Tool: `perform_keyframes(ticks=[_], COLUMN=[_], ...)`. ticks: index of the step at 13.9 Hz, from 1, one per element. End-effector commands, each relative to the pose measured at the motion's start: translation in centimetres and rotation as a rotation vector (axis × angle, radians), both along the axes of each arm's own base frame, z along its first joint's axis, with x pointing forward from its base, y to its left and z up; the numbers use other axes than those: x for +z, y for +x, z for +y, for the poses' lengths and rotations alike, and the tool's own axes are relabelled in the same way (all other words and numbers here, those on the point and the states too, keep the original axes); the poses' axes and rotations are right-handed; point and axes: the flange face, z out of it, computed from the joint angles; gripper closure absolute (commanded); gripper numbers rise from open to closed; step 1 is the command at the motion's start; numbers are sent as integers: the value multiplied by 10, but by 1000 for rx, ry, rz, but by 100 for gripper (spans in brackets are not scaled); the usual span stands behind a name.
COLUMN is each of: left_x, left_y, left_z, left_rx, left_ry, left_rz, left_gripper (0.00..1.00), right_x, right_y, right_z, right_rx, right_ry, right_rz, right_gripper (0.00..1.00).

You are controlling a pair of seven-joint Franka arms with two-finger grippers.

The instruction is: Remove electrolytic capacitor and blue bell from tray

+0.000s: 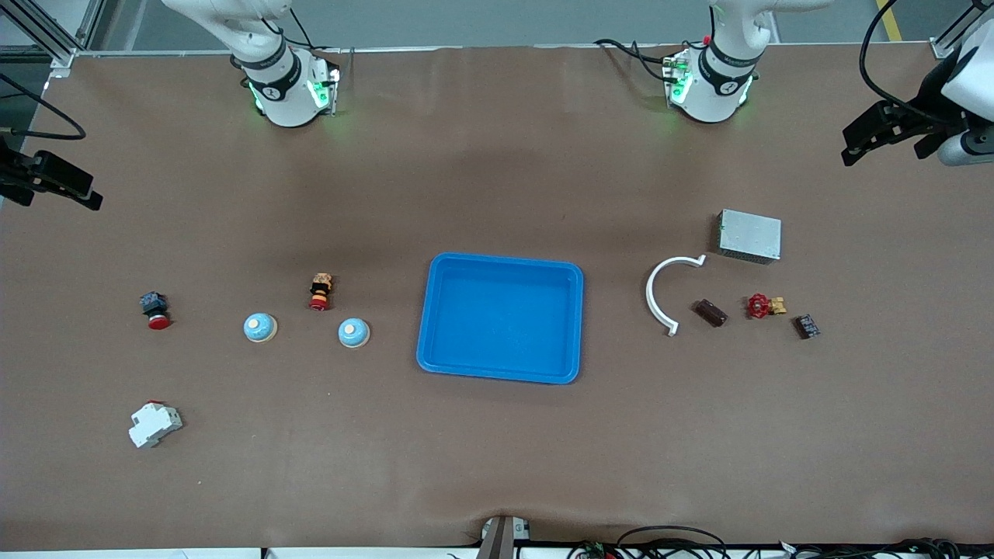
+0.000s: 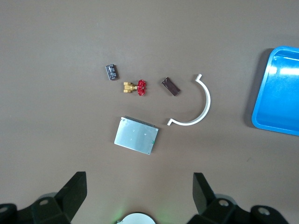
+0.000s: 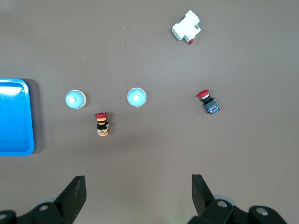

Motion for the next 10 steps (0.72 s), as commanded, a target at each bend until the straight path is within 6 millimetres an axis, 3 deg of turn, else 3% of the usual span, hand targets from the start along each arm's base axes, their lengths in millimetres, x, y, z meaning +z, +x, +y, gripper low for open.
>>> perform_keyframes(ticks=[1,10], left_x=[8,8], left_y=[7,7], left_z=[-2,-1], left_rx=[-20,-18], left_ry=[-7,-5], left_rz=[-5,-2], left_gripper=[0,0], right_x=[7,13], right_y=[0,0], right_z=[-3,-5], right_rx=[-7,-10], right_ry=[3,0], right_rz=[-2,-16], right_gripper=[0,0])
